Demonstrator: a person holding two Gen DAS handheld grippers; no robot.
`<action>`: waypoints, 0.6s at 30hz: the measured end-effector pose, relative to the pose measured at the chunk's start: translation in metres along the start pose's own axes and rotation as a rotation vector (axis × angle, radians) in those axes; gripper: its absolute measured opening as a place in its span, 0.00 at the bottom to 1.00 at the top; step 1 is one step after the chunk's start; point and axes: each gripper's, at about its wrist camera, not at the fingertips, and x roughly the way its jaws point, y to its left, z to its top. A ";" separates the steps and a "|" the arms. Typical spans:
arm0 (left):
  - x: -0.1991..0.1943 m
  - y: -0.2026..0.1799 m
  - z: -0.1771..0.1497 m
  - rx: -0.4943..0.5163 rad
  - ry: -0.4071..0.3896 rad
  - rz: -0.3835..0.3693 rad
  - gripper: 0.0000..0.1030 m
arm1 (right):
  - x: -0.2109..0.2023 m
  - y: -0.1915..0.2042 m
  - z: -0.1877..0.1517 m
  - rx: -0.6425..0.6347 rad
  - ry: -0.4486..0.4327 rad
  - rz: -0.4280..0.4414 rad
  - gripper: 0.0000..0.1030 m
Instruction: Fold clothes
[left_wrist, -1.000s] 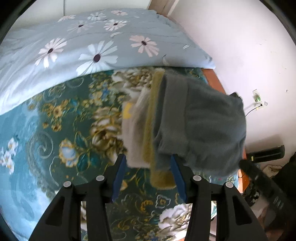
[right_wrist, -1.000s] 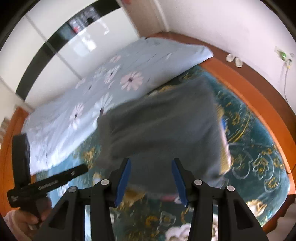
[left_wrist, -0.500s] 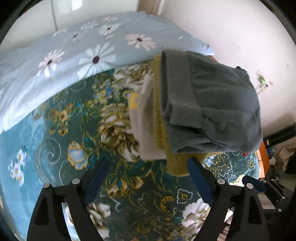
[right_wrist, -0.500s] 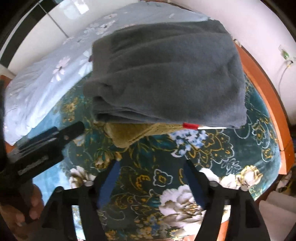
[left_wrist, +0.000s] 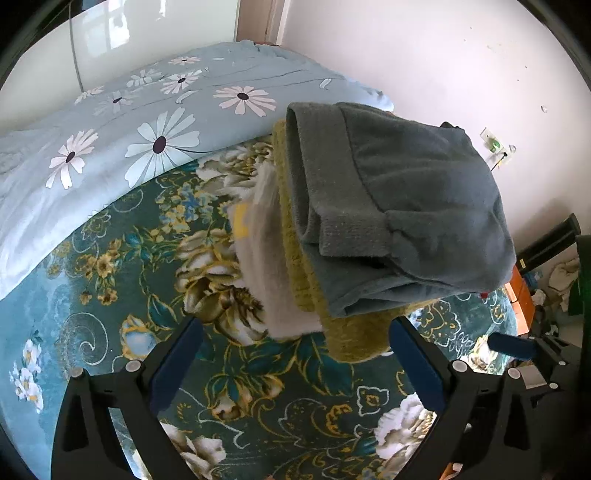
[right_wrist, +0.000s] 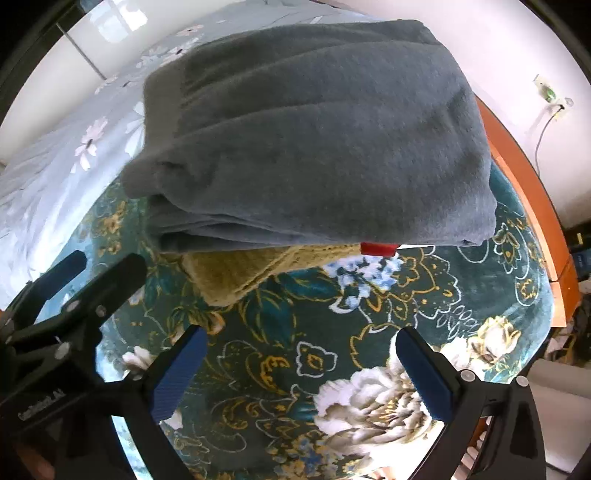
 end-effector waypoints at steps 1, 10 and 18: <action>0.001 0.001 0.000 0.001 -0.001 -0.001 0.98 | 0.001 0.001 0.001 -0.006 -0.010 -0.012 1.00; 0.016 0.006 -0.004 -0.021 0.026 -0.017 0.98 | 0.009 0.008 0.006 -0.059 -0.045 -0.062 1.00; 0.026 0.005 -0.009 -0.029 0.064 -0.039 0.98 | 0.019 0.010 0.001 -0.076 -0.023 -0.065 1.00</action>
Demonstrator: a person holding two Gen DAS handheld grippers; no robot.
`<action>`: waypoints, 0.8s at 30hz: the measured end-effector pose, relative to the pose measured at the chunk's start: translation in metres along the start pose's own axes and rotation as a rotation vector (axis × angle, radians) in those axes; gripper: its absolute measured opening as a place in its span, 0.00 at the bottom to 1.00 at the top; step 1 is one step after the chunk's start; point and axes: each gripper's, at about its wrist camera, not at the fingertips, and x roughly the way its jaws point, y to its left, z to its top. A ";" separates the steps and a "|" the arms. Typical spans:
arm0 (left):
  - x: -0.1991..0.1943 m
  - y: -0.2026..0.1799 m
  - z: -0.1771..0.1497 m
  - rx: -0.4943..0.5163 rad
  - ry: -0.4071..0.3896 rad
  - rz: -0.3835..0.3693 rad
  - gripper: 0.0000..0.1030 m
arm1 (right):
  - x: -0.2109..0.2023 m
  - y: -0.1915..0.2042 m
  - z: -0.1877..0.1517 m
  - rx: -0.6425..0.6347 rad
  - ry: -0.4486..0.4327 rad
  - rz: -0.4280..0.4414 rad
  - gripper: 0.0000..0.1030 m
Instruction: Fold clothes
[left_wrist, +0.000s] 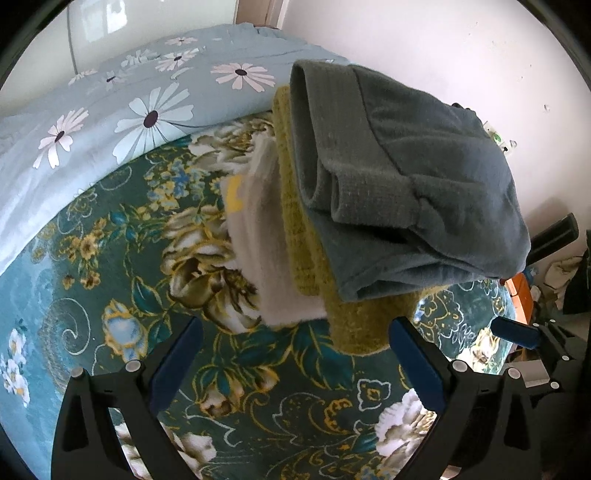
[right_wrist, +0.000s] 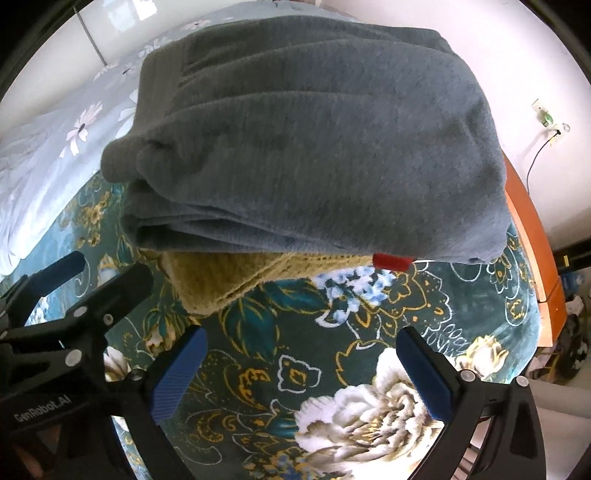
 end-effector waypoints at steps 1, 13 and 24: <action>0.001 0.000 -0.001 -0.003 0.003 -0.008 0.98 | 0.001 0.000 0.000 -0.005 0.000 0.000 1.00; 0.009 0.002 -0.004 -0.033 0.037 -0.024 0.98 | 0.003 0.010 0.000 -0.061 -0.012 -0.008 1.00; 0.005 -0.001 -0.006 -0.019 0.040 -0.018 0.98 | -0.002 0.015 0.005 -0.082 -0.036 -0.018 1.00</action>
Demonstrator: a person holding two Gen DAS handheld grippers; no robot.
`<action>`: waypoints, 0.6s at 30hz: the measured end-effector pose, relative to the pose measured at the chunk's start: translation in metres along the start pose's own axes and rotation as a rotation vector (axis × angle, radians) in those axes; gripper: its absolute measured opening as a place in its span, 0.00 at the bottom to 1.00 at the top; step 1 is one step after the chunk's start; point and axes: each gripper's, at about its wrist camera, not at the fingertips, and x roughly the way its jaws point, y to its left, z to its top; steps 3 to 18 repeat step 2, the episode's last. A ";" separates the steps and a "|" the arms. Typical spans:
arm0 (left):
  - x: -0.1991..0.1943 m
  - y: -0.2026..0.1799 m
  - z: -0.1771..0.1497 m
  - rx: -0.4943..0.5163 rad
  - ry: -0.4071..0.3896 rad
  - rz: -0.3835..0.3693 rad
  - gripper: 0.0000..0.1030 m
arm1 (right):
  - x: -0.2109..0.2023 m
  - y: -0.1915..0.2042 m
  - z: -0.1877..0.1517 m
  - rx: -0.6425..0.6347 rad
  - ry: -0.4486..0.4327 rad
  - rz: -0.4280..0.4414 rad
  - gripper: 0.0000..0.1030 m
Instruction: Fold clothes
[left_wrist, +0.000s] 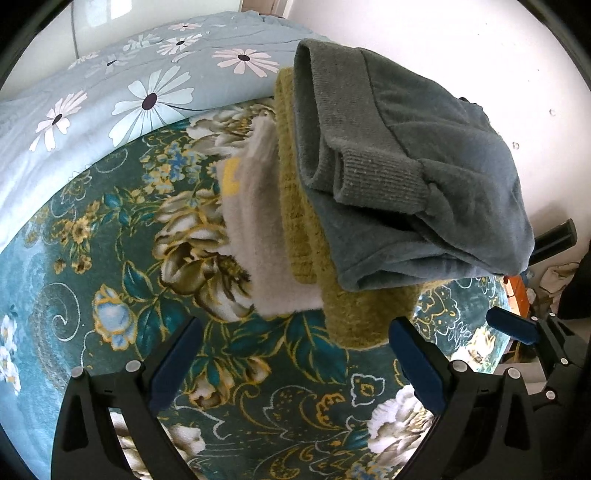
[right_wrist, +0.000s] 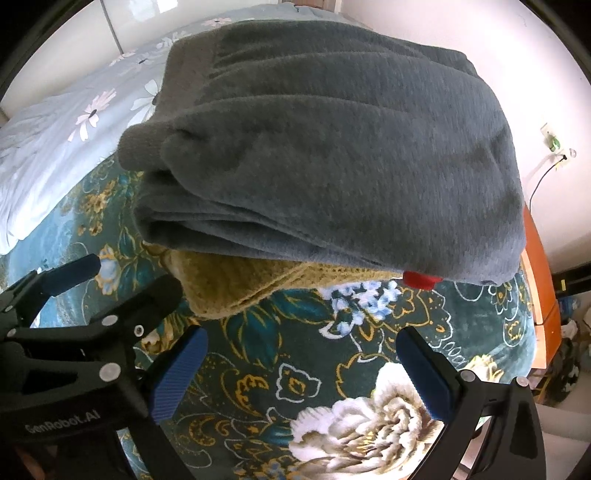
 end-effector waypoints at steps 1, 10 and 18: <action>-0.001 0.000 0.000 -0.001 0.003 -0.006 0.98 | 0.000 0.000 0.000 -0.001 -0.002 -0.001 1.00; -0.001 -0.001 -0.001 -0.002 0.007 -0.014 0.98 | -0.001 0.000 0.000 -0.001 -0.004 -0.001 1.00; -0.001 -0.001 -0.001 -0.002 0.007 -0.014 0.98 | -0.001 0.000 0.000 -0.001 -0.004 -0.001 1.00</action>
